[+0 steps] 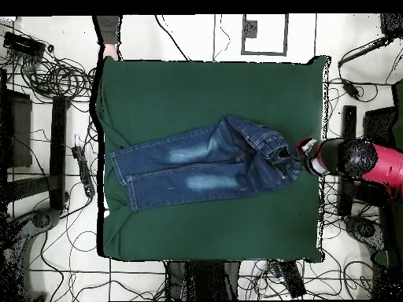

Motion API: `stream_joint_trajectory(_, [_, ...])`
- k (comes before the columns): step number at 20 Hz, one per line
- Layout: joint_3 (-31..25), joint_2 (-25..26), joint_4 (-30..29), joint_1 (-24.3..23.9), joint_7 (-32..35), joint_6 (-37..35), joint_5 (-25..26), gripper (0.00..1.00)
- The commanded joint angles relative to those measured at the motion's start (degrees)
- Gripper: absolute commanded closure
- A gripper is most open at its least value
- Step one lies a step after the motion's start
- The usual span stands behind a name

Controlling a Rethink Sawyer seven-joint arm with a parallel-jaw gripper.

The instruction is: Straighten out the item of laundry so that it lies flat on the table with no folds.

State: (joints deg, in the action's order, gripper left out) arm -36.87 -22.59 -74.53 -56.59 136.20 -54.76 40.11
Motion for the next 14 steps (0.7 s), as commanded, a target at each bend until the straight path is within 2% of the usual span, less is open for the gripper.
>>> stream_joint_trajectory(1, [-0.7,0.4,5.0,1.8,-23.7,-6.1,2.2,1.0])
stream_joint_trajectory(14, [-1.3,1.7,6.5,1.8,-25.5,-6.8,2.7,1.0])
